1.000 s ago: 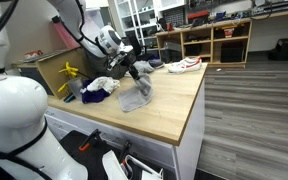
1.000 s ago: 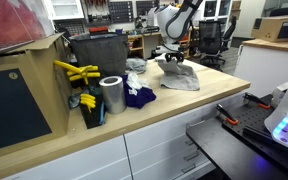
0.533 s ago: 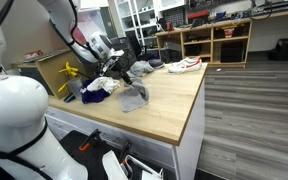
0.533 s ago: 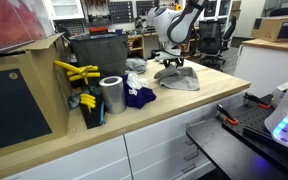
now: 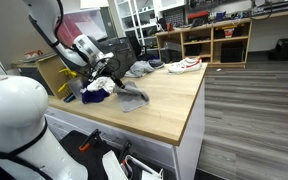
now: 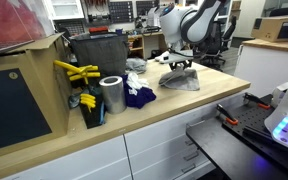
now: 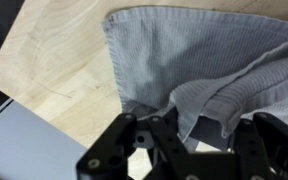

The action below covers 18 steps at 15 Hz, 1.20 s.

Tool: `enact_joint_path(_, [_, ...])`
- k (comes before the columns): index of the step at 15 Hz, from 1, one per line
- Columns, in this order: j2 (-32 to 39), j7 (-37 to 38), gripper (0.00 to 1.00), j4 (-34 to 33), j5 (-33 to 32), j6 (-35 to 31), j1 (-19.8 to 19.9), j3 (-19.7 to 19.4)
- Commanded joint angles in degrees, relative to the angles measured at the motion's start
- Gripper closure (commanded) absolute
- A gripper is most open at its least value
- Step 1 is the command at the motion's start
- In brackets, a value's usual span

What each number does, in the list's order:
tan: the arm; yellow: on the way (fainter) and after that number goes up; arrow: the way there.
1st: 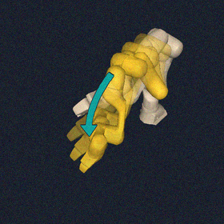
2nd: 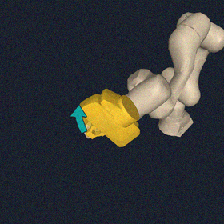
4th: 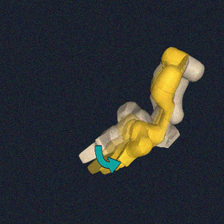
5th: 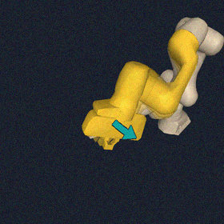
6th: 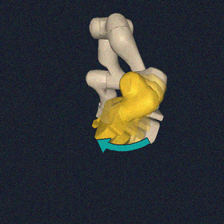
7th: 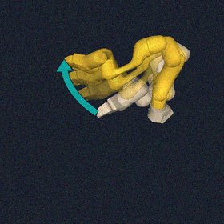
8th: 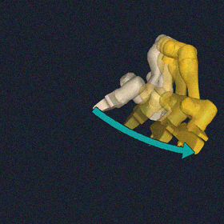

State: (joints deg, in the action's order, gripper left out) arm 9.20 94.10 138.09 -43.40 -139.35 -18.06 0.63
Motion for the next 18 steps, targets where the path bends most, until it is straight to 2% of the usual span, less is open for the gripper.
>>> enact_joint_path(1, [-6.66, 4.02, 1.0, 6.62, -4.42, -1.09, 2.15, 2.48])
enact_joint_path(5, [-7.18, 9.77, 1.0, 8.43, -10.29, -0.45, 4.1, 4.1])
enact_joint_path(13, [-4.92, 19.05, 1.0, 7.85, -16.91, -0.39, 6.97, 4.37])
enact_joint_path(15, [-5.26, 20.09, 0.73, 8.31, -17.77, -0.87, 7.27, 4.37])
enact_joint_path(18, [-6.08, 20.81, 0.52, 8.59, -18.38, -1.85, 8.0, 4.11])
